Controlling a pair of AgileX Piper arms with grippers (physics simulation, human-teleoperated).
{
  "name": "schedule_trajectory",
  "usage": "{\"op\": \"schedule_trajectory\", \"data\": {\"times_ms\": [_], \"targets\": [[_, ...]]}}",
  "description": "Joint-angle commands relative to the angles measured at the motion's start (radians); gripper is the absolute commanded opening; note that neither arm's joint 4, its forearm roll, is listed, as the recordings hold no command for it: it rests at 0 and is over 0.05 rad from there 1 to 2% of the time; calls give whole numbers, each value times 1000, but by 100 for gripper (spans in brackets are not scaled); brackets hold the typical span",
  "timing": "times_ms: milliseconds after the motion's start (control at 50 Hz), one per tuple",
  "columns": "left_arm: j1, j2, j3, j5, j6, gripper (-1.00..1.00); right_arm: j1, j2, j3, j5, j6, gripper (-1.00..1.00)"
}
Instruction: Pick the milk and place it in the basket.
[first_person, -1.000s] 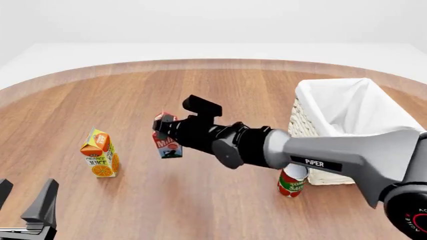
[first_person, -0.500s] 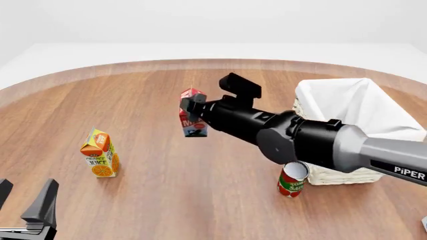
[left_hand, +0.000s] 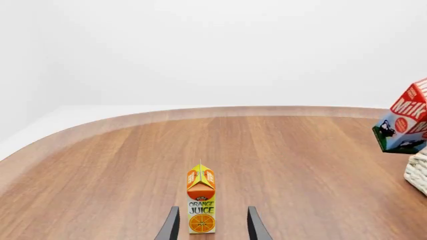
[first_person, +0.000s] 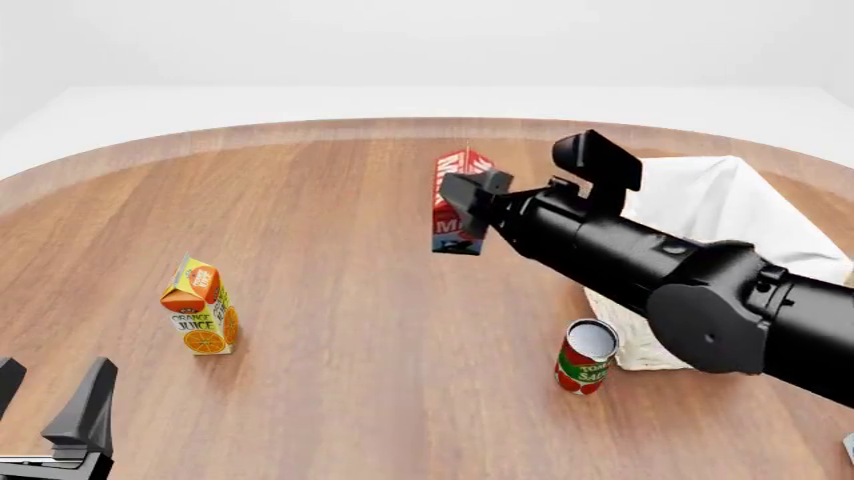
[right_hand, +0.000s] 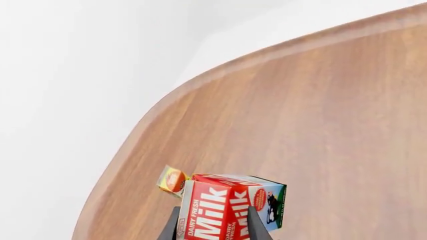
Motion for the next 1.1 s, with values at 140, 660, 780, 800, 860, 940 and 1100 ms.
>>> {"op": "schedule_trajectory", "data": {"times_ms": [140, 660, 780, 800, 860, 940, 1100], "targets": [[0, 0, 0, 0, 0, 100, -56, -230, 64, 67, -16, -100], [0, 0, 0, 0, 0, 100, -225, -458, 29, 261, -136, -100], [0, 0, 0, 0, 0, 100, -257, -469, 16, 273, -152, -100], [0, 0, 0, 0, 0, 100, -260, -469, 14, 275, -154, -100], [0, 0, 0, 0, 0, 100, -282, -474, 12, 281, -161, -100], [0, 0, 0, 0, 0, 100, -303, -481, 10, 285, -176, -100], [0, 0, 0, 0, 0, 100, -378, -489, -2, 290, -195, -100]]}}
